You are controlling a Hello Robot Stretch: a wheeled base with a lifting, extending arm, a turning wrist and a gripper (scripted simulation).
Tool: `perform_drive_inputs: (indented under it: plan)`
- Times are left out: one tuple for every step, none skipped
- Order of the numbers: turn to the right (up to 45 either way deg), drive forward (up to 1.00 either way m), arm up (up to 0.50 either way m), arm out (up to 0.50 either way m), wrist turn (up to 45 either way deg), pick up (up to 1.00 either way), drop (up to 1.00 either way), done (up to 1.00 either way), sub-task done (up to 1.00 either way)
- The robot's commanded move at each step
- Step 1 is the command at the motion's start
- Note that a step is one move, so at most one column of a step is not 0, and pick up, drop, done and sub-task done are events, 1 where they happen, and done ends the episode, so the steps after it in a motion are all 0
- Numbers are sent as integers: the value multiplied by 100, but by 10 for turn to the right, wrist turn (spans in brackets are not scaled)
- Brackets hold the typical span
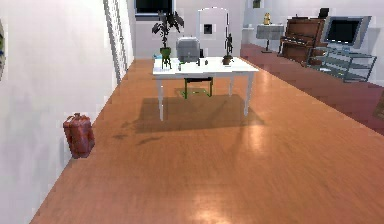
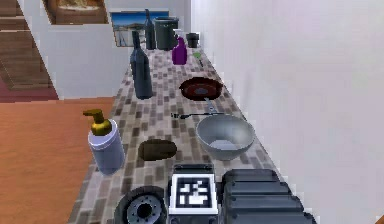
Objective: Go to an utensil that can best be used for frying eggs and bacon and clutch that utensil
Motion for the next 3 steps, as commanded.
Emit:
perform_drive_inputs:
  plan:
    - [0,0,0,44,0,0,0,0,0]
    - [0,0,0,0,450,0,0,0,0]
    - [0,0,0,0,450,0,0,0,0]
